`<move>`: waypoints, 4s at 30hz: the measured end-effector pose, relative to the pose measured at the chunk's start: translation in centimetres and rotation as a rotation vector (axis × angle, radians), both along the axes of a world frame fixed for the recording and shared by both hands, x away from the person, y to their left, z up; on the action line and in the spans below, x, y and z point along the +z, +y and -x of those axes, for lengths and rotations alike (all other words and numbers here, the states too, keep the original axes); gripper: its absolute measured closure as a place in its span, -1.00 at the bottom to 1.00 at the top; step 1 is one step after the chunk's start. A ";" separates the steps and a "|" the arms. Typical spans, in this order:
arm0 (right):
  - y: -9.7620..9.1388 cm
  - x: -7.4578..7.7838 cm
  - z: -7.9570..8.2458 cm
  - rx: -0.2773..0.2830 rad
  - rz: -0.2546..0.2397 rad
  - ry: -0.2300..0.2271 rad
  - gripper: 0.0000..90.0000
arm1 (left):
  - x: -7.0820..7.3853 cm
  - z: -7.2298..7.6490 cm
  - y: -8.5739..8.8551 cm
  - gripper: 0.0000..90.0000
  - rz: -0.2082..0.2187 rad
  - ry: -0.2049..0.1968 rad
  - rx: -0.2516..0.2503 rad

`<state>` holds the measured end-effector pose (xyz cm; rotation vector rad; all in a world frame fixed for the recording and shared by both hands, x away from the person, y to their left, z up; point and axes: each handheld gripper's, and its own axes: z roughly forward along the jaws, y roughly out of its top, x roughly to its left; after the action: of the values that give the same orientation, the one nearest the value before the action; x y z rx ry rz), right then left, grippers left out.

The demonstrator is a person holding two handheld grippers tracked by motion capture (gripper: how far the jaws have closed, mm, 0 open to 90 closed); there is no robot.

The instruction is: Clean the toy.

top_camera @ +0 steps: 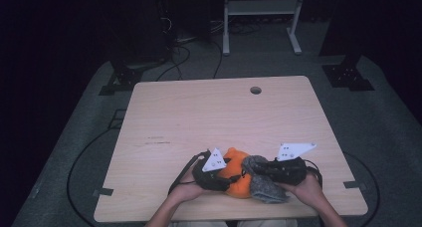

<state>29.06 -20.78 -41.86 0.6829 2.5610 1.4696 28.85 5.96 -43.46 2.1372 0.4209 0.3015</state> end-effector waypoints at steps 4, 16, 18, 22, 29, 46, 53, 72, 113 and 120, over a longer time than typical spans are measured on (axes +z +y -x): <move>0.1 -0.2 -0.7 -0.031 -0.009 0.011 0.81 | 0.0 0.0 0.1 -0.13 0.009 0.006 -0.007; -0.2 -0.7 0.5 0.043 0.016 0.001 0.82 | 0.1 -0.3 -0.7 -0.48 0.045 0.041 0.009; -0.8 -0.8 0.5 0.017 0.040 -0.002 0.82 | -0.1 0.0 -1.1 -0.45 0.021 0.014 0.005; -3.9 -1.3 -0.1 -0.130 0.133 -0.006 0.82 | -0.2 -0.1 -0.7 -0.44 0.032 0.021 0.003; -9.9 0.0 -0.3 -0.291 0.066 -0.016 0.76 | -0.5 -0.1 -0.7 -0.45 0.069 0.003 0.021; -10.0 -1.5 -0.6 -0.294 -0.125 0.027 -0.01 | 0.1 0.4 -1.2 0.18 0.024 0.000 0.066; -9.6 -1.4 -0.3 -0.291 -0.136 0.011 0.01 | 0.6 0.6 -1.0 0.30 0.072 0.004 0.058; -9.2 -1.5 -0.8 -0.297 -0.167 0.007 -0.04 | 3.1 -4.0 -0.3 0.30 0.113 -0.055 0.219; -8.3 -1.6 -1.3 -0.303 -0.129 -0.015 -0.16 | 3.1 -5.4 2.4 -0.72 0.123 -0.039 0.301; -8.1 -1.6 -1.3 -0.298 -0.117 -0.014 -0.17 | 2.8 -4.5 3.7 -0.73 0.130 -0.041 0.316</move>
<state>30.35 -28.90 -43.46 1.0157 2.2535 1.5214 33.36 9.71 -40.65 1.9320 0.7365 0.4831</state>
